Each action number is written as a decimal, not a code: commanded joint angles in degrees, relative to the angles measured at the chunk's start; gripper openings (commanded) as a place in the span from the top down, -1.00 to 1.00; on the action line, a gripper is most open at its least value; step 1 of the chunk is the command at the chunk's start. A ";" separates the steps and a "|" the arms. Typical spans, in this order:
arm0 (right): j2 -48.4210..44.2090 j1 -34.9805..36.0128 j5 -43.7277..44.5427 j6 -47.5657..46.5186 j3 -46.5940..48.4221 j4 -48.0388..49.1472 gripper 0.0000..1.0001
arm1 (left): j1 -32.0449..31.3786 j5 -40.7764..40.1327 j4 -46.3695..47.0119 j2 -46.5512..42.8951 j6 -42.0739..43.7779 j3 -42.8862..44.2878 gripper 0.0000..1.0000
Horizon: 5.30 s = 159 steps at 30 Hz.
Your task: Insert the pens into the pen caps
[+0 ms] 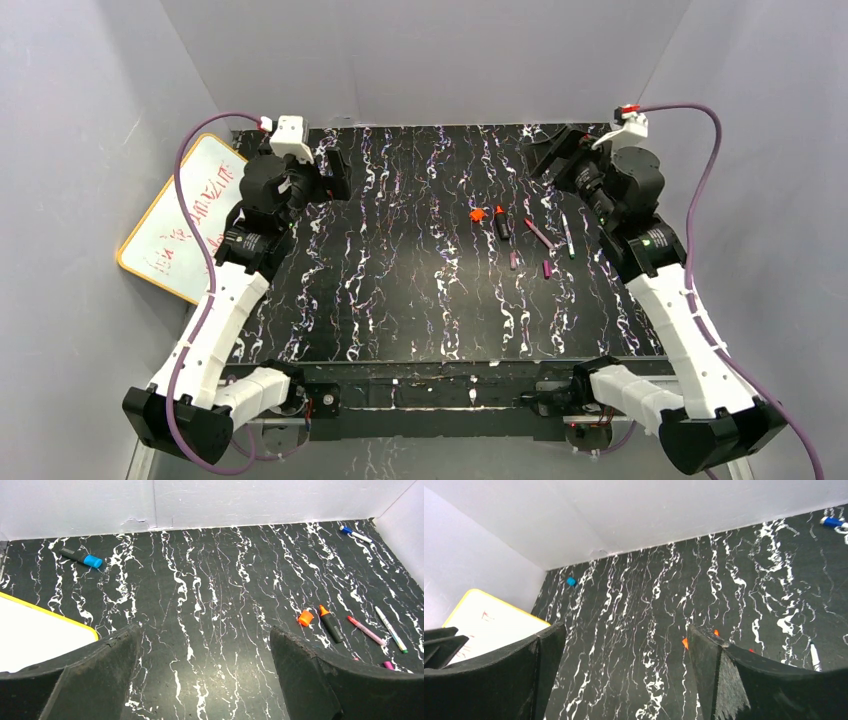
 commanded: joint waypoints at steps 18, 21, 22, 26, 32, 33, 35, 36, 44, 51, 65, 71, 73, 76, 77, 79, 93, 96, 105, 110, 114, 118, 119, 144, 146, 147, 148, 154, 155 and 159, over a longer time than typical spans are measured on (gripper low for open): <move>19.97 -1.19 1.10 -18.42 8.53 -11.97 -0.92 | 0.31 -1.01 -9.25 2.65 -8.09 1.05 -0.91; 23.76 -1.33 -1.22 -16.88 4.76 -7.50 -0.65 | 0.33 -2.08 -9.82 1.84 -7.70 -0.73 -0.97; 24.65 -1.30 -2.11 -16.33 3.89 -6.19 -0.60 | 0.33 -2.69 -10.24 1.56 -7.33 -1.16 -0.97; 30.14 -1.23 -3.10 -16.17 4.74 -4.98 -0.54 | 0.28 -3.22 -11.18 1.91 -5.70 -2.04 -0.97; 36.17 -1.15 -2.18 -16.86 6.06 -3.48 -0.30 | 0.33 -4.78 -11.90 2.92 -2.52 -1.84 -0.97; 36.89 -1.12 -1.83 -16.91 5.88 -2.93 -0.25 | 0.34 -5.14 -11.97 3.06 -1.88 -1.88 -0.97; 38.89 -1.05 -1.67 -16.95 5.95 -2.37 -0.19 | 0.27 -5.21 -12.12 3.35 -0.84 -1.88 -0.97; 39.83 -0.89 -1.19 -17.04 6.06 -2.32 -0.19 | 0.31 -5.13 -12.26 3.45 -0.33 -1.89 -0.97; 45.64 -0.02 0.57 -17.69 6.42 -0.46 -0.21 | 0.28 -6.26 -13.58 3.56 2.34 -1.34 -0.97; 47.71 0.20 0.93 -17.66 5.19 0.71 -0.24 | 0.26 -6.04 -13.73 4.13 3.03 -1.36 -0.97; 52.43 0.30 3.42 -17.74 5.56 2.19 -0.13 | 0.27 -5.50 -14.93 4.40 3.59 0.27 -0.97; 54.12 0.35 3.33 -17.66 6.74 2.61 -0.10 | 0.33 -5.85 -15.87 4.28 4.15 1.47 -0.97; 54.77 0.29 3.66 -17.57 7.36 2.57 -0.09 | 0.26 -5.75 -16.14 4.27 4.25 1.60 -0.97; 55.69 0.45 4.28 -17.56 8.66 1.75 -0.07 | 0.26 -5.80 -16.53 3.94 4.33 1.72 -0.97; 55.98 0.52 4.53 -17.61 9.03 1.50 -0.07 | 0.31 -5.85 -16.67 3.92 4.39 1.86 -0.97; 56.41 0.63 5.05 -17.57 9.61 1.13 -0.05 | 0.28 -5.94 -17.01 3.91 4.43 2.20 -0.97; 57.75 2.65 7.47 -19.20 10.50 -1.12 0.52 | 0.25 -6.38 -18.29 2.84 4.26 0.98 -0.97; 57.76 2.97 7.94 -19.31 10.18 -1.24 0.62 | 0.33 -6.42 -18.13 3.11 4.19 0.58 -0.97; 51.72 2.98 7.73 -18.62 8.55 0.46 0.79 | 0.24 -2.18 -15.98 4.76 1.77 -1.52 -0.97; 46.23 3.23 5.90 -18.67 9.01 0.91 0.84 | 0.22 4.56 -7.76 3.04 0.23 -7.11 -0.97; 41.87 4.16 5.52 -19.30 11.76 -0.62 0.86 | 0.11 8.63 1.02 2.57 -2.91 -13.01 -0.97; 38.99 6.36 6.05 -20.55 14.67 -3.15 0.86 | -2.89 8.81 11.21 2.40 -3.76 -18.02 -0.97; 38.49 6.99 6.03 -20.53 15.29 -3.76 0.86 | -4.41 8.00 13.97 2.26 -3.60 -19.23 -0.97; 31.53 23.17 15.06 -18.35 19.71 -6.68 0.85 | -19.96 7.01 57.26 18.98 -16.26 -25.71 -0.97; 31.37 23.56 15.31 -18.27 19.78 -6.68 0.85 | -19.93 9.36 59.34 19.36 -18.26 -25.92 -0.97; 31.35 23.85 15.46 -18.27 19.86 -6.63 0.85 | -19.90 10.87 60.45 19.97 -19.56 -25.84 -0.97; 31.30 24.12 15.64 -18.28 20.07 -6.69 0.85 | -19.88 12.47 62.20 20.69 -21.08 -25.66 -0.97; 31.51 25.63 16.86 -19.15 21.16 -7.19 0.85 | -19.87 14.06 70.80 24.72 -28.75 -26.11 -0.96; 31.52 25.81 17.08 -19.25 21.27 -7.27 0.85 | -19.87 14.52 71.27 25.42 -29.45 -25.73 -0.96; 31.25 26.72 18.00 -19.61 21.40 -7.38 0.85 | -19.92 14.84 72.53 27.85 -30.93 -24.59 -0.96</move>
